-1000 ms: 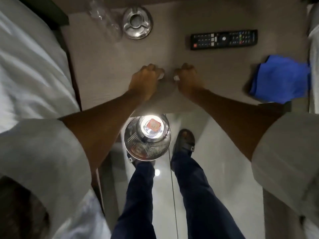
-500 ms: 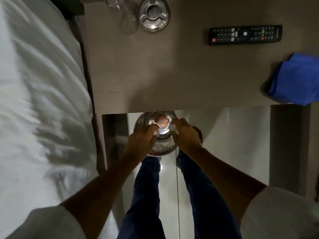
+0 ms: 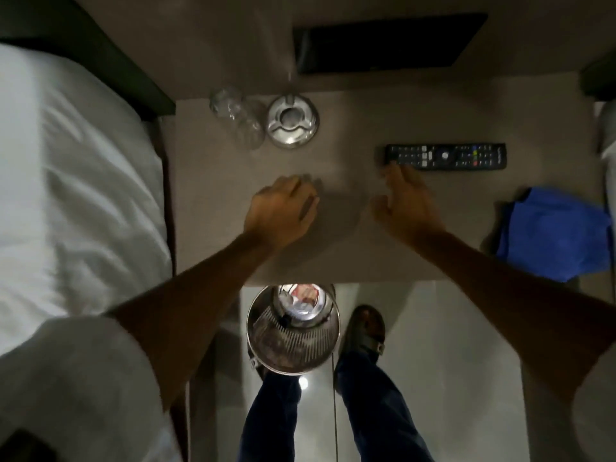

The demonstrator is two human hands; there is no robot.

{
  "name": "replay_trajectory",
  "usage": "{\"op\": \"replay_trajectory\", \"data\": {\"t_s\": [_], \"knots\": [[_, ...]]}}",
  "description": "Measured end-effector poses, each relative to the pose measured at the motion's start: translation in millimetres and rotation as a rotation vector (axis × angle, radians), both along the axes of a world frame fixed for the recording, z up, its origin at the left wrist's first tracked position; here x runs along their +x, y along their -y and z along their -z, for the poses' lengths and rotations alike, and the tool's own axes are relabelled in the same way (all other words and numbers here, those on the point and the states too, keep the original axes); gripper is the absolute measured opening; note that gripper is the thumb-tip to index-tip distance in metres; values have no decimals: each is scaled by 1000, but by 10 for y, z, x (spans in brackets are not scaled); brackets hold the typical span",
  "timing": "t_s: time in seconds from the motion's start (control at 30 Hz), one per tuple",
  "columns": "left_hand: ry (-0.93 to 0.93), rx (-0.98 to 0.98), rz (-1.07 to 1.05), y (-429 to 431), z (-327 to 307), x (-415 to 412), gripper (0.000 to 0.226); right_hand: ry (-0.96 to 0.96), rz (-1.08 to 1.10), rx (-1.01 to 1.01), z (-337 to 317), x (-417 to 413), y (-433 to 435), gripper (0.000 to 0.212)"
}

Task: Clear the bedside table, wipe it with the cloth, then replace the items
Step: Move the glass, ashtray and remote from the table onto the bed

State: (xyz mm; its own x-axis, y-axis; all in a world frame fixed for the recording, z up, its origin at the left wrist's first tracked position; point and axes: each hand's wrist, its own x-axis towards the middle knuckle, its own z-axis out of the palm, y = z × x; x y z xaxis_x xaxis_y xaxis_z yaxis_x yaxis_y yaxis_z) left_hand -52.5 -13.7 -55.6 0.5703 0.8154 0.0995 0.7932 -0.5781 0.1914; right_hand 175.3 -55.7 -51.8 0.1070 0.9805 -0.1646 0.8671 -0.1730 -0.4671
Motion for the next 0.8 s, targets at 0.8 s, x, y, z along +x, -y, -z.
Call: {"op": "replay_trajectory", "data": {"t_s": [0.8], "knots": [[-25, -547, -362, -91, 146, 255, 99, 286, -1, -375, 65, 304, 150, 62]]}}
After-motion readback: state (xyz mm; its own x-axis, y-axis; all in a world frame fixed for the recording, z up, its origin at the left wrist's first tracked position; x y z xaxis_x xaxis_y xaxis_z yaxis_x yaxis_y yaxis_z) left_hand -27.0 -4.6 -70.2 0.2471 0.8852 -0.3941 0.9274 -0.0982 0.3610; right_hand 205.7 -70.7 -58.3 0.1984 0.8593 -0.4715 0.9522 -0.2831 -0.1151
